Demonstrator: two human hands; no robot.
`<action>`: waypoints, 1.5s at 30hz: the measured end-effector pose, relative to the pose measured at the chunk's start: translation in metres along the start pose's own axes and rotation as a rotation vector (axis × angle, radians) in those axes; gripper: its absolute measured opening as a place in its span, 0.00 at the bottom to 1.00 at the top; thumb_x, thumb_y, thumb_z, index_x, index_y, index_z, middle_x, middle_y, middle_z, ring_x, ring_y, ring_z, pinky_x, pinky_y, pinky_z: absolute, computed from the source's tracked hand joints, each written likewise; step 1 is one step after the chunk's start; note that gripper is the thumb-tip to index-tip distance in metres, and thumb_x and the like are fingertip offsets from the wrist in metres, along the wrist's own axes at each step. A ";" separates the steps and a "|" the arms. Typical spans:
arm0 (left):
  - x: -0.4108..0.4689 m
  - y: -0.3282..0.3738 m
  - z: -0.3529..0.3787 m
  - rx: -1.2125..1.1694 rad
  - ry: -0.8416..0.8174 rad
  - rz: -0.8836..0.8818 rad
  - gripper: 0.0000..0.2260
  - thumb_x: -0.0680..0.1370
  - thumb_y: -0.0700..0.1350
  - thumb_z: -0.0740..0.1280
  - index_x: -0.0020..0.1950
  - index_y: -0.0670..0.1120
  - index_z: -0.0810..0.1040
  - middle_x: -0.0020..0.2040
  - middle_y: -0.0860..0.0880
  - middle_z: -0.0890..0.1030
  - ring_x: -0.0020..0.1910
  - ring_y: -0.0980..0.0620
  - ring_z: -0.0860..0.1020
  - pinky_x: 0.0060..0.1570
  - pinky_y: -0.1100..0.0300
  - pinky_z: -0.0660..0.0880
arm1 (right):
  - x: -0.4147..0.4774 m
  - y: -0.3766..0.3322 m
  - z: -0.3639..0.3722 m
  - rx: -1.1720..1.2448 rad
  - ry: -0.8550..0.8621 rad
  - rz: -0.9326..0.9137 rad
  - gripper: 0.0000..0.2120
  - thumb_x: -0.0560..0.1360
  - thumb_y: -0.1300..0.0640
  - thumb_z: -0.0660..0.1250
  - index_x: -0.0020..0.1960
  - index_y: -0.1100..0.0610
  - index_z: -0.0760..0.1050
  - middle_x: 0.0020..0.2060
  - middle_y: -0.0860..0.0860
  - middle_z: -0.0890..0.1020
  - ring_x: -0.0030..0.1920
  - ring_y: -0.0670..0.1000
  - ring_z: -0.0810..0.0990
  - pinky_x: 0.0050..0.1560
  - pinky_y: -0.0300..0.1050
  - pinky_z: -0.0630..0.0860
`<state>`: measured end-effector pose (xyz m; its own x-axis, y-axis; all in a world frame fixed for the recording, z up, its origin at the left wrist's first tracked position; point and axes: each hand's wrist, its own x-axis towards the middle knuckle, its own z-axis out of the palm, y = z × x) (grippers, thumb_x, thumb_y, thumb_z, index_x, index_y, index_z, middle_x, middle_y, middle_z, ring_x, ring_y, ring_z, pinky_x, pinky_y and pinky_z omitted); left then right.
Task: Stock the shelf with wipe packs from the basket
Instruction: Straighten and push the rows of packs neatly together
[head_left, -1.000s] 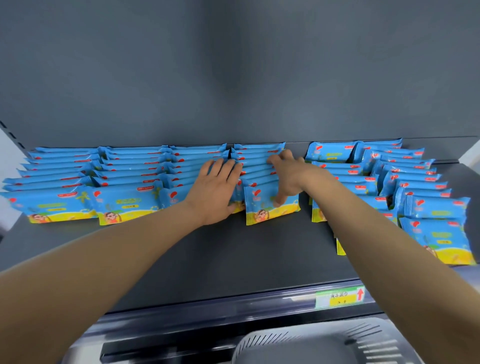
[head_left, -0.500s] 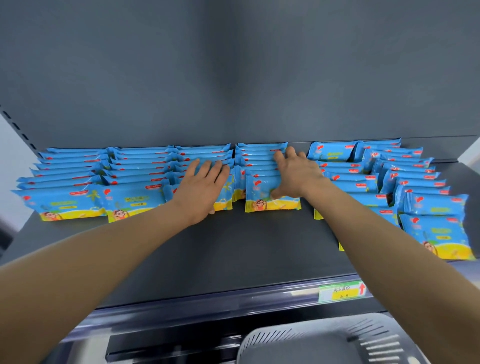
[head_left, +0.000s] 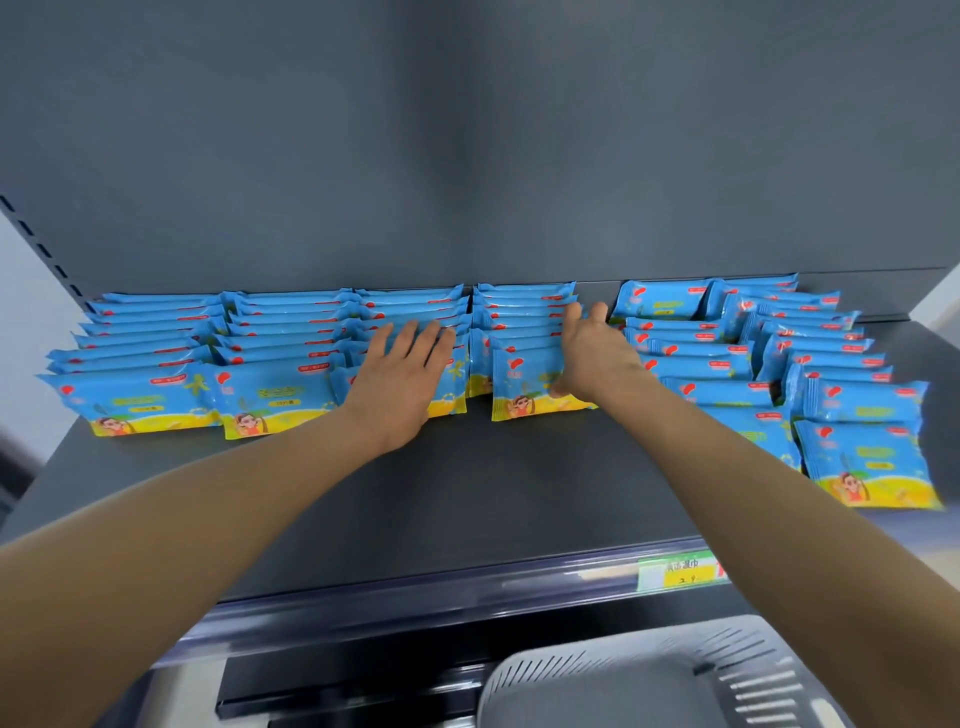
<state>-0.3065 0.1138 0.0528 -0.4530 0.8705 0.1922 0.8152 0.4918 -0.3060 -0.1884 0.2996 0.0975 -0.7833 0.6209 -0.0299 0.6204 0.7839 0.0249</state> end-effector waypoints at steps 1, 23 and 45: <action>0.000 0.000 0.000 0.001 0.002 0.000 0.40 0.73 0.47 0.68 0.76 0.43 0.45 0.75 0.44 0.54 0.74 0.43 0.53 0.72 0.45 0.47 | 0.000 0.001 0.001 0.004 0.017 -0.011 0.42 0.64 0.52 0.78 0.67 0.61 0.55 0.60 0.60 0.64 0.51 0.61 0.79 0.46 0.49 0.76; 0.032 0.037 -0.013 -0.311 -0.004 -0.088 0.50 0.65 0.73 0.62 0.75 0.45 0.49 0.74 0.46 0.56 0.74 0.46 0.53 0.72 0.47 0.45 | 0.005 0.020 0.009 0.543 -0.095 -0.020 0.53 0.64 0.61 0.77 0.75 0.54 0.44 0.67 0.57 0.62 0.63 0.58 0.70 0.61 0.50 0.71; 0.041 0.036 -0.002 -0.399 0.120 -0.021 0.41 0.67 0.60 0.72 0.72 0.46 0.58 0.68 0.48 0.63 0.69 0.47 0.58 0.70 0.52 0.53 | 0.013 0.026 0.006 0.642 -0.188 -0.007 0.53 0.65 0.62 0.76 0.76 0.54 0.43 0.66 0.55 0.68 0.64 0.56 0.70 0.60 0.46 0.70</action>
<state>-0.2952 0.1667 0.0517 -0.4452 0.8402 0.3095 0.8927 0.4434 0.0804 -0.1822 0.3281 0.0922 -0.8032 0.5599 -0.2033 0.5610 0.5965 -0.5740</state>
